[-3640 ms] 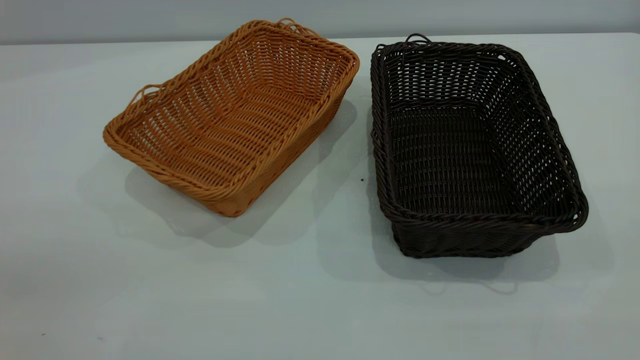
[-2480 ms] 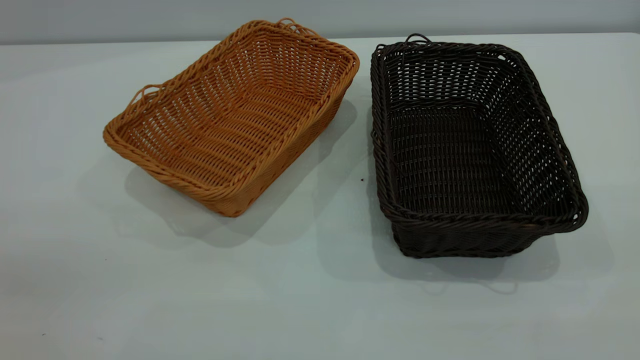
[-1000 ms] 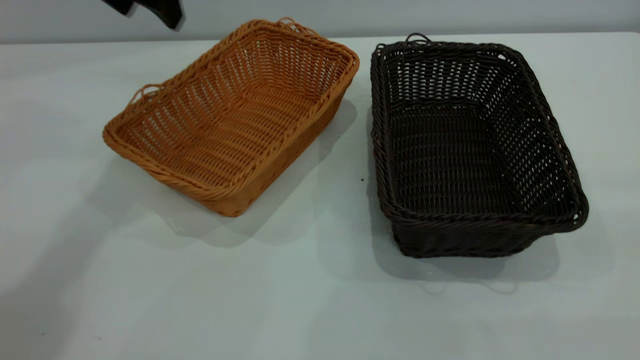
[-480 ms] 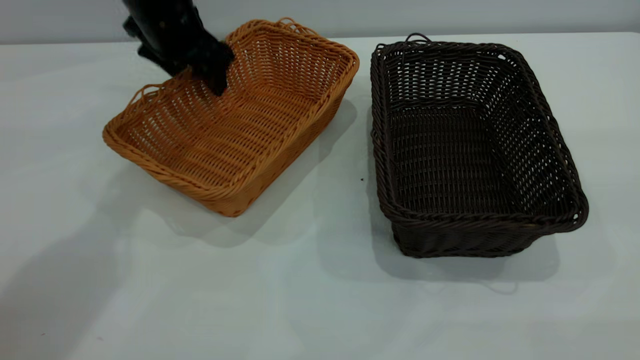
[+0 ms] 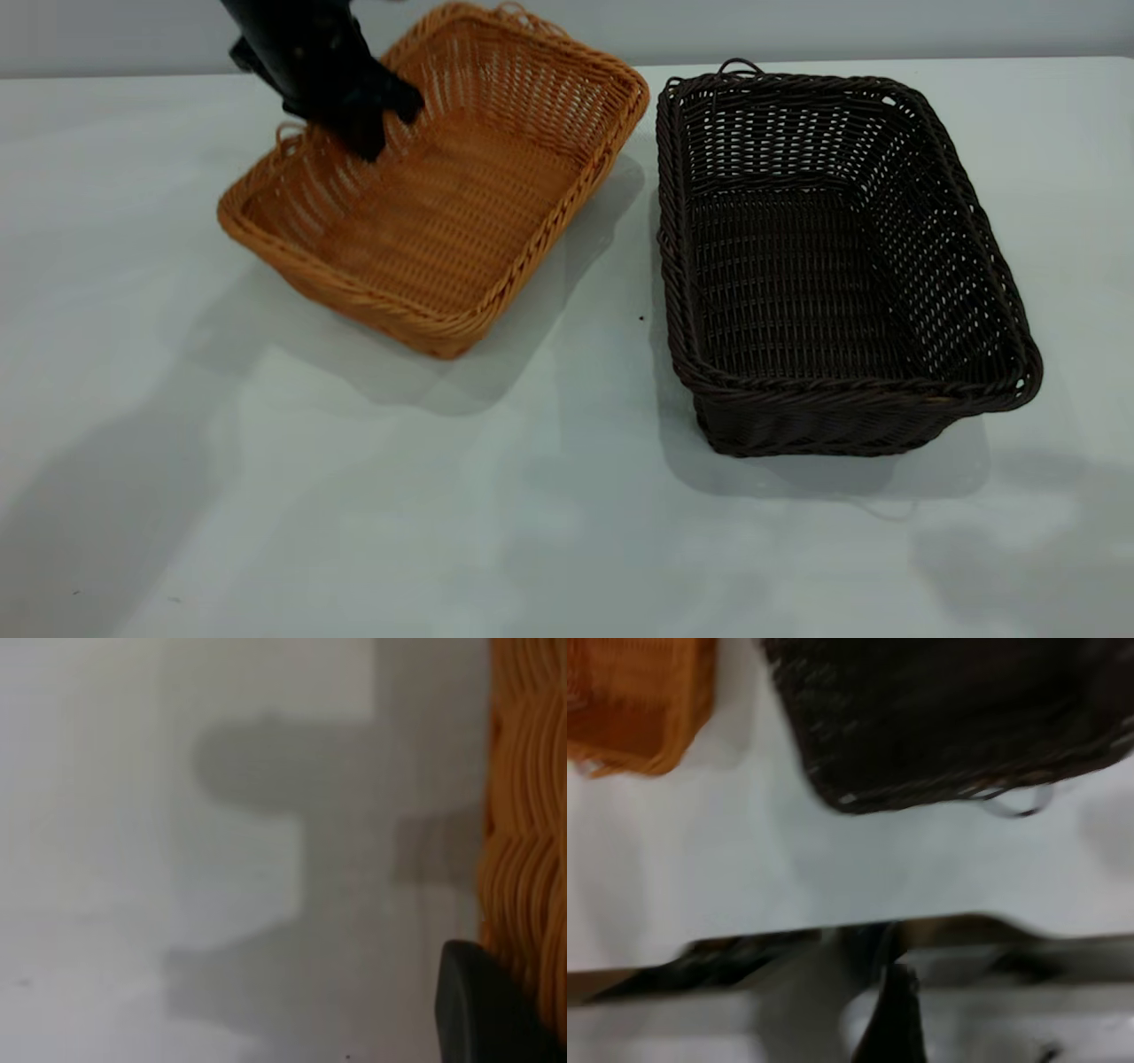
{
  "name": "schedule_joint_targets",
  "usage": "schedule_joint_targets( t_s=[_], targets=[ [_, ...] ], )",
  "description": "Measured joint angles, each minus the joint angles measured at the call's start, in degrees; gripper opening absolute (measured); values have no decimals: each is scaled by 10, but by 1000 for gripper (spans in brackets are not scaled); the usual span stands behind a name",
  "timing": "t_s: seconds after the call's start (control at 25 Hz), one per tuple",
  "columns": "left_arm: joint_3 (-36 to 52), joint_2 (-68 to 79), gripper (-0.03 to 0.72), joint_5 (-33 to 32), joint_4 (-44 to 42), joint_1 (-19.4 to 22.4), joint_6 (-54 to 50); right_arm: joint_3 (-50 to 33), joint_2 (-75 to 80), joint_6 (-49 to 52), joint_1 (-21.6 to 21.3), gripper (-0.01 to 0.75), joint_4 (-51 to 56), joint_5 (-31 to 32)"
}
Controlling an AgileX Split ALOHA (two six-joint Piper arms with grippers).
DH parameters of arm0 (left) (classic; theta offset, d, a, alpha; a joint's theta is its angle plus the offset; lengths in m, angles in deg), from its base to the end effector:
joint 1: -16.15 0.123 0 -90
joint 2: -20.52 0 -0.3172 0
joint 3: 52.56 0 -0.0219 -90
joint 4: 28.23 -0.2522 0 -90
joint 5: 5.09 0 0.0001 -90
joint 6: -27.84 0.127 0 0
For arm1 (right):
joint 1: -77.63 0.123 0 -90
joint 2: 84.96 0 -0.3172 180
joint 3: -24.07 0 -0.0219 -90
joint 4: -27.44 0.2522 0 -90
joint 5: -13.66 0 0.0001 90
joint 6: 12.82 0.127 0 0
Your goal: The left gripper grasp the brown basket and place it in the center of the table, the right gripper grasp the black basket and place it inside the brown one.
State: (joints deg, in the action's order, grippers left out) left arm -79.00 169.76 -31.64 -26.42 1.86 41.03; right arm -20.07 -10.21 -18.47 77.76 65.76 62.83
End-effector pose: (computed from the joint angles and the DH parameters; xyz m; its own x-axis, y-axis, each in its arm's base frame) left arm 0.5433 -0.1402 0.0577 -0.7657 0.4020 -0.5020 0.4158 0.9049 0.0904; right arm 0.1840 0.0600 0.2202 -0.9361 0.3241 -0.1366 0.2066 0.8211 0.5320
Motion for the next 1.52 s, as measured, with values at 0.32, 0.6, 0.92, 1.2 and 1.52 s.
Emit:
schedule_joint_targets(
  t_s=[0.32,0.6,0.92,1.2,1.52],
  targets=[
    [-1,-77,81,-9,-13,43,1,6,215,-70,80,594,213,-83],
    [-2,-85,81,-11,-13,43,12,7,359,-113,140,594,348,-159],
    [-2,-85,81,-9,-13,43,13,11,436,-162,141,594,474,-233],
    [-2,-85,81,-9,-13,43,14,12,495,-229,141,589,574,-254],
    [-2,-85,81,-21,-11,32,30,28,521,-337,120,304,647,-281]
  ],
)
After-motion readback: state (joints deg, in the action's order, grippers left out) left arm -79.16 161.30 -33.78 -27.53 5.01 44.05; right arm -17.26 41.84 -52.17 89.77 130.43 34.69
